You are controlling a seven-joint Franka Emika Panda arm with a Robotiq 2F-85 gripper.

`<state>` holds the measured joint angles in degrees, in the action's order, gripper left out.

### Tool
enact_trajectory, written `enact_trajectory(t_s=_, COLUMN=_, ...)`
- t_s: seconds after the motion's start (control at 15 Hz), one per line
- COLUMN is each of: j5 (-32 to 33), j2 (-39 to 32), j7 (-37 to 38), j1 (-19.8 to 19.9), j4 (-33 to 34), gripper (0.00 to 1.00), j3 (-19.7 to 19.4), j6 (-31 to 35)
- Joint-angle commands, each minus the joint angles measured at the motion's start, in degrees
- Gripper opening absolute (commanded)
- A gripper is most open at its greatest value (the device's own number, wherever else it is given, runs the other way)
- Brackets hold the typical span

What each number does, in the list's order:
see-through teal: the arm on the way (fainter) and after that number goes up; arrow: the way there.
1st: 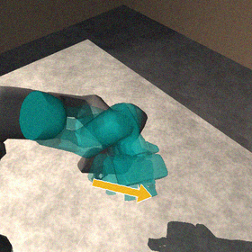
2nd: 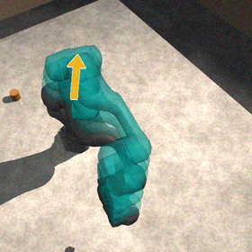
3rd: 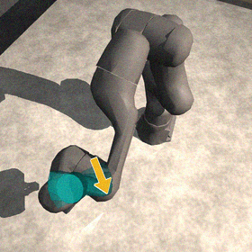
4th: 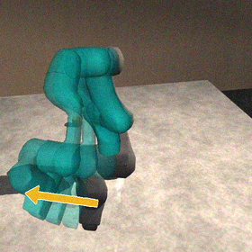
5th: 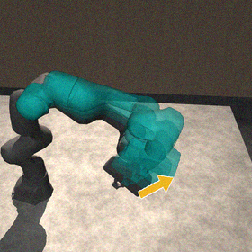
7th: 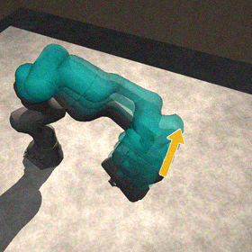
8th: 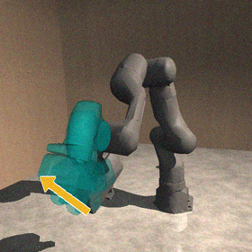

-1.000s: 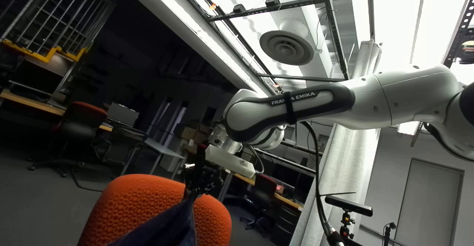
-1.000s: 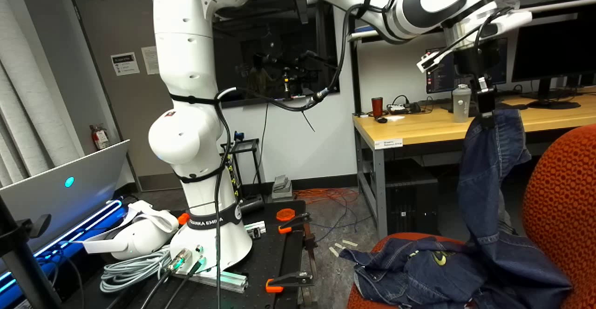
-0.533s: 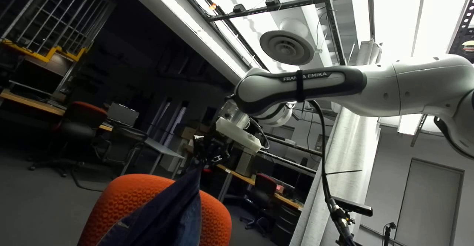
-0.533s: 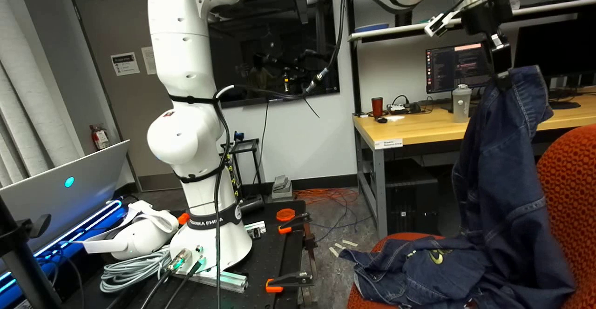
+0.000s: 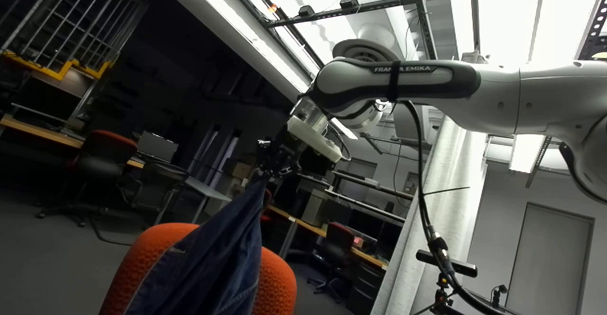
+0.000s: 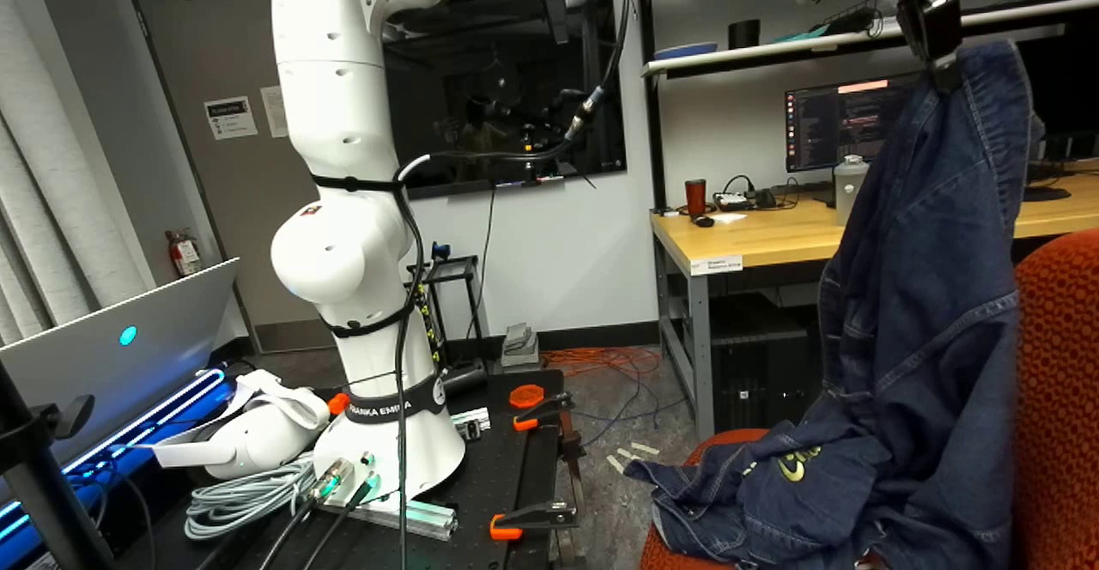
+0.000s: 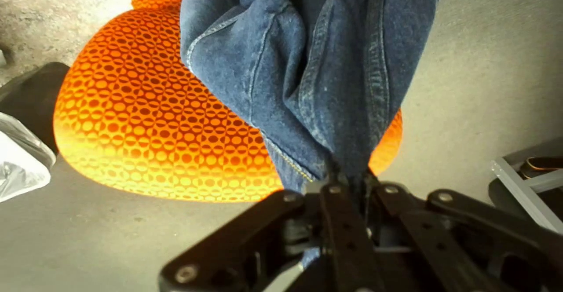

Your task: Hang the jean jacket on the backrest of the chair

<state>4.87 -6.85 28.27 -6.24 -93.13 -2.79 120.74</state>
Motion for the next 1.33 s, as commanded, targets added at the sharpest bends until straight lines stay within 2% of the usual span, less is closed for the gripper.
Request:
enact_trajectory(t_s=0.0, j5=-1.0, j2=-1.2, j7=-1.5, j1=1.3, j4=8.4, gripper=0.02, j3=1.2, j6=-5.0)
enact_trajectory(t_s=0.27, j5=-1.5, j2=-2.3, j7=-1.4, j1=1.5, j4=15.9, gripper=0.02, j3=1.1, j6=-9.3)
enact_trajectory(t_s=0.8, j5=-2.6, j2=-7.9, j7=0.6, j1=3.3, j4=35.5, gripper=0.02, j3=0.1, j6=-18.9)
enact_trajectory(t_s=1.27, j5=-1.3, j2=-20.6, j7=16.0, j1=5.4, j4=49.5, gripper=0.02, j3=-3.4, j6=-17.0)
